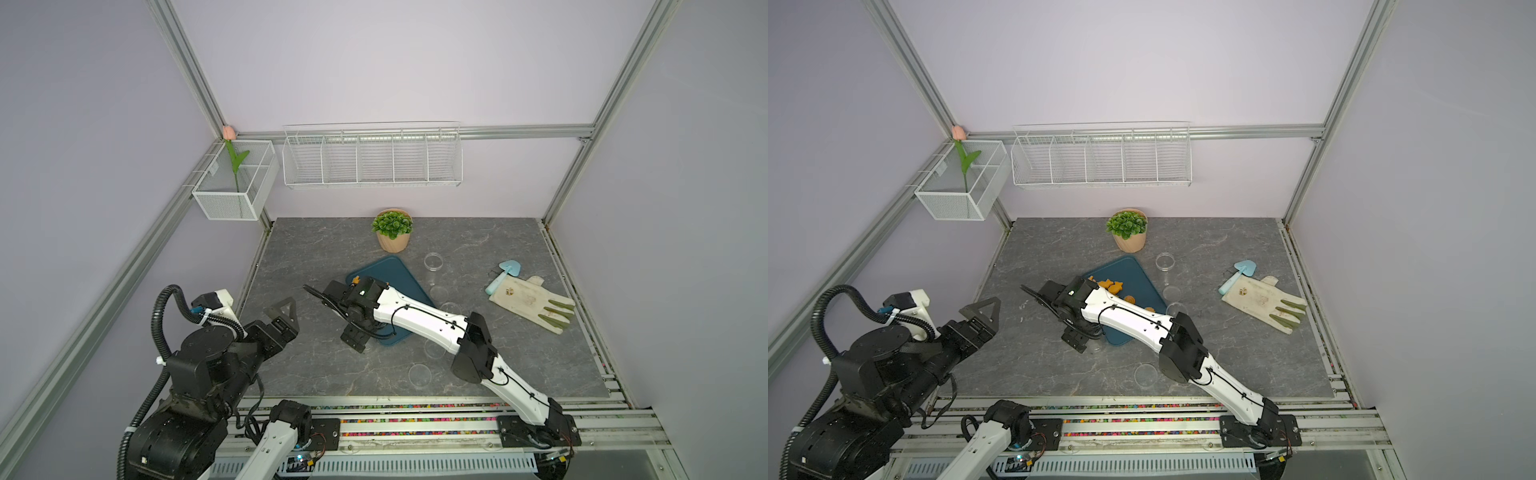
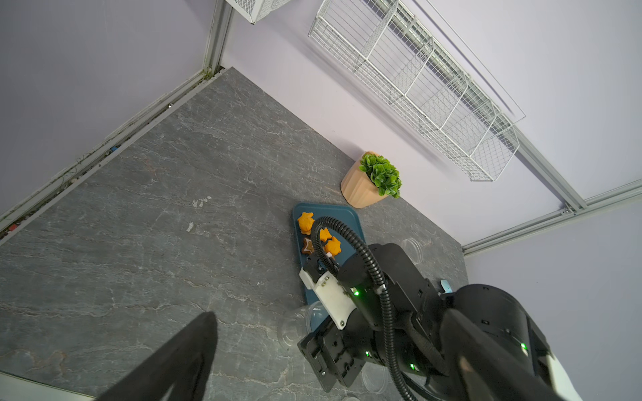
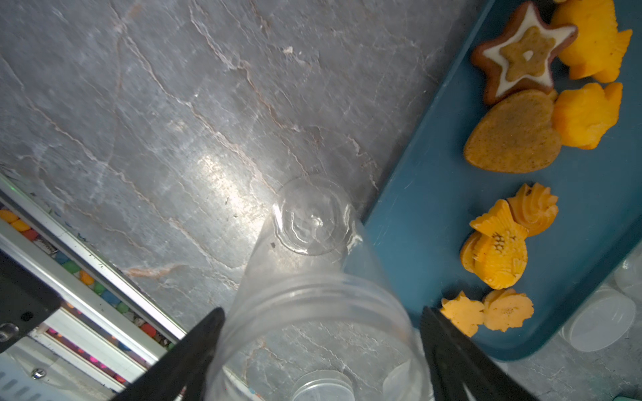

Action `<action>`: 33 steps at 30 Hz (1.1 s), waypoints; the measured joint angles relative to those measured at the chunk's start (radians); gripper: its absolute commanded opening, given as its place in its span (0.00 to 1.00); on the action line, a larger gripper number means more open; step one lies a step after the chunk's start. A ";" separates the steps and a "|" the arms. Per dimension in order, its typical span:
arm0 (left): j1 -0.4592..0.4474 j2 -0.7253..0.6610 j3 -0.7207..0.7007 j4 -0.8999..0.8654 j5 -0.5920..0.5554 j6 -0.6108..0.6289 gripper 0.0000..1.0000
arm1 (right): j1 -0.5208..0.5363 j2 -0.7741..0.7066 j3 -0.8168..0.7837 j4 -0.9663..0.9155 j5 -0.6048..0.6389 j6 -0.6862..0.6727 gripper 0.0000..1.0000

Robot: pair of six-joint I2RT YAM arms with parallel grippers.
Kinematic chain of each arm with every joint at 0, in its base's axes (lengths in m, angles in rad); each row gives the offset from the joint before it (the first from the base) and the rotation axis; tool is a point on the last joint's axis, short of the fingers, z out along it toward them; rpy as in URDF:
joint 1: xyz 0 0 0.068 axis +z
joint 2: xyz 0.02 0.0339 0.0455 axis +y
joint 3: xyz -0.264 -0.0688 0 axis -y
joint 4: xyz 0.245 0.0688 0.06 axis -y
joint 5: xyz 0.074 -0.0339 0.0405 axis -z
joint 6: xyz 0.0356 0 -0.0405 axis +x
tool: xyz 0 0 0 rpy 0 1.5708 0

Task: Pour the cookies out of the jar
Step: Place the jar at the center of the board.

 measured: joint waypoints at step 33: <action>0.000 0.030 0.000 0.030 0.004 0.023 1.00 | -0.031 -0.146 0.024 0.068 -0.057 0.068 0.89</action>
